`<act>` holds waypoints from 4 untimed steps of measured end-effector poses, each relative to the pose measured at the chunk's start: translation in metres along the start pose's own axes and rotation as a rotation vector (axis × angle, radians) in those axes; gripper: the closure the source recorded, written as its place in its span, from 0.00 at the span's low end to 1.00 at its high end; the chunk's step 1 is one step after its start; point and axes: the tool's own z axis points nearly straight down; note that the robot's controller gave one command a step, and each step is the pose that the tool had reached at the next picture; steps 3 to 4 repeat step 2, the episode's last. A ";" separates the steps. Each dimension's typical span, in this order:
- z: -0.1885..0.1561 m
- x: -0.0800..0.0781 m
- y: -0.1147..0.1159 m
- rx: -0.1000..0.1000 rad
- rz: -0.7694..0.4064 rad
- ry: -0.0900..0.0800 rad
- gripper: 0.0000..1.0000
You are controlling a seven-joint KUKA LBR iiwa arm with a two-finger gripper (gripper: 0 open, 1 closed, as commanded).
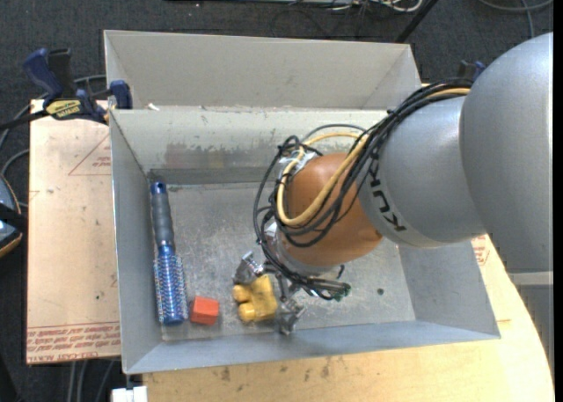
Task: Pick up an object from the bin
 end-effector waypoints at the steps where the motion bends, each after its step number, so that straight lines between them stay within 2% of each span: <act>1: 0.000 0.000 0.000 -0.001 0.001 -0.001 1.00; 2: -0.102 -0.005 -0.001 -0.006 0.004 0.014 1.00; 4: -0.102 -0.005 -0.001 -0.006 0.004 0.014 1.00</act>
Offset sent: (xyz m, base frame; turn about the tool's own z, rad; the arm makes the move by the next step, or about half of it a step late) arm 0.0000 0.0000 0.0000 0.0000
